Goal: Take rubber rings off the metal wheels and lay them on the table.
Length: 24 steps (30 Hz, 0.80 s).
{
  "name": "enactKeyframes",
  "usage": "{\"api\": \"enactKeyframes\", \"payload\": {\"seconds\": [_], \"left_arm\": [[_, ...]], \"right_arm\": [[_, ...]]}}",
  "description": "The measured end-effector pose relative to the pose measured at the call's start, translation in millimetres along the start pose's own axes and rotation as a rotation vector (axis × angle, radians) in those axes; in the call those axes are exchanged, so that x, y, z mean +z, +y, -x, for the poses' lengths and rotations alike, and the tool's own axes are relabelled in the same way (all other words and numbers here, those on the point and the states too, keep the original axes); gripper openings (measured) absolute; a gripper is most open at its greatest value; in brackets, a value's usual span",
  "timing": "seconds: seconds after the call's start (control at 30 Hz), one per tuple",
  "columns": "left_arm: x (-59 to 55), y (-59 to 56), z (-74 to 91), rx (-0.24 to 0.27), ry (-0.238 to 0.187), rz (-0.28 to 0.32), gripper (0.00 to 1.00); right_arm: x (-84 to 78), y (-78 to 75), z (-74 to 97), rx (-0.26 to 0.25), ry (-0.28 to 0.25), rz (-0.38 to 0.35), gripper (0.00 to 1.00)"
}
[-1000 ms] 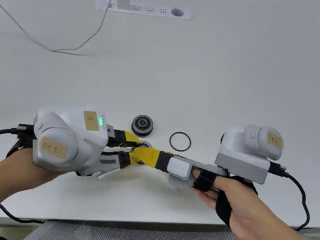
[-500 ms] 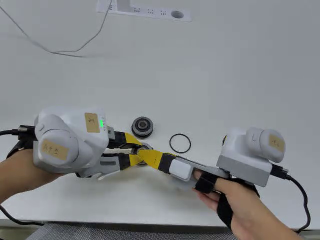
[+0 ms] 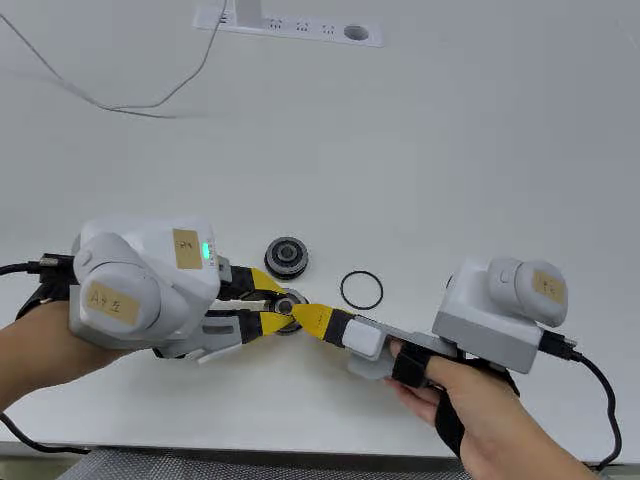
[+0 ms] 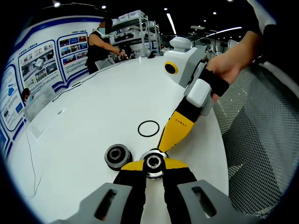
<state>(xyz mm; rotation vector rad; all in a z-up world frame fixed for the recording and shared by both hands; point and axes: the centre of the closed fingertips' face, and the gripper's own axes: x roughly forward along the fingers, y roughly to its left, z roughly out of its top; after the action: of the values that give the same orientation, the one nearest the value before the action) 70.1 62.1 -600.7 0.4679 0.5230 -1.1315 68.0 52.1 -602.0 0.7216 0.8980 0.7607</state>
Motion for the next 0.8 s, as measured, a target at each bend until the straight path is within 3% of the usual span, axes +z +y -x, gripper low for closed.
{"api": "enactKeyframes", "payload": {"seconds": [0.3, 0.43, 0.67, 0.8], "left_arm": [[-0.1, 0.0, -0.4, 0.000, 0.000, -0.001, 0.13], [-0.1, -0.3, -0.3, 0.000, -0.001, 0.000, 0.13], [-0.3, 0.0, -0.2, 0.000, -0.002, 0.008, 0.13], [-0.7, 0.4, -0.3, 0.001, -0.001, 0.009, 0.13]], "right_arm": [[-0.1, -10.6, -0.3, -0.068, 0.005, -0.004, 0.03], [0.0, -10.8, -0.1, -0.073, 0.010, -0.018, 0.03], [0.3, -7.5, 0.2, -0.091, 0.026, 0.043, 0.01], [0.6, -7.5, 1.3, -0.096, 0.029, 0.030, 0.01]]}}
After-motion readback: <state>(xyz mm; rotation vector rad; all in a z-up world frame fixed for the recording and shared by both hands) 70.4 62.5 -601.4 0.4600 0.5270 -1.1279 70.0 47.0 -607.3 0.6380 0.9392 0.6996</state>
